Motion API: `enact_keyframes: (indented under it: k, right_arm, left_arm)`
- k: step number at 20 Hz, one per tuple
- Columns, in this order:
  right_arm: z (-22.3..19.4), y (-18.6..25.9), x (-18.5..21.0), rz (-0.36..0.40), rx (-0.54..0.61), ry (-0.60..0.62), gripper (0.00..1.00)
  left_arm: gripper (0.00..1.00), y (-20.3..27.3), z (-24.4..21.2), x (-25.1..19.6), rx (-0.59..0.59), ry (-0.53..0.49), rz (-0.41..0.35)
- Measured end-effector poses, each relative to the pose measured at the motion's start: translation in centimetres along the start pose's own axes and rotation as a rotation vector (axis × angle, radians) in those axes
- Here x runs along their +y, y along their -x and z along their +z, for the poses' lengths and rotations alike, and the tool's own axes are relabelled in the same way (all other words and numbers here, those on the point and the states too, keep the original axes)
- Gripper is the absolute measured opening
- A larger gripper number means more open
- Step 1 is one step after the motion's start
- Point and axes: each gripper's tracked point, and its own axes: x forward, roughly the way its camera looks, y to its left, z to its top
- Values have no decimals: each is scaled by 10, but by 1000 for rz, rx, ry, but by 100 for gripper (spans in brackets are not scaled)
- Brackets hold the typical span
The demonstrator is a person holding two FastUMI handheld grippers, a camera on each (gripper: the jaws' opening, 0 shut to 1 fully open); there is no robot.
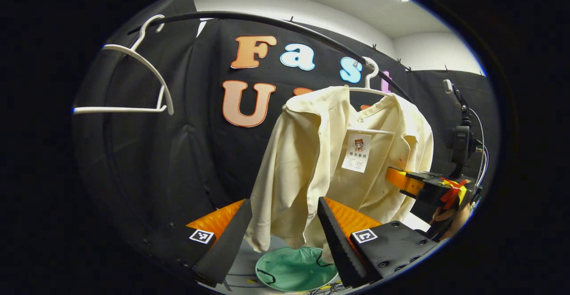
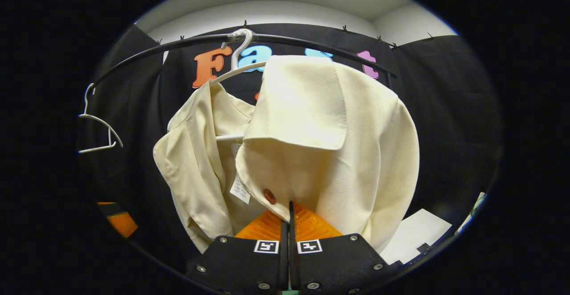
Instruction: Grasp the clothes on the hanger with both hands and then place them into the laundry hamper below.
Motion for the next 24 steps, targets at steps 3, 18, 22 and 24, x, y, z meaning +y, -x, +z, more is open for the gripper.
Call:
enact_keyframes:
  k: [3,18,22,24]
  right_arm:
    - [4,10,-7,-7,-1,-11,0]
    - [15,34,-26,-24,-9,-20,0]
    - [21,41,-31,-12,-27,-33,0]
    - [26,41,-33,17,-36,-32,0]
  left_arm:
    - [96,-16,7,-13,-16,-13,-33]
    - [96,-131,31,-60,-50,-19,-107]
    - [97,-149,31,-65,-34,-37,-91]
    - [97,-154,32,-66,-38,-36,-76]
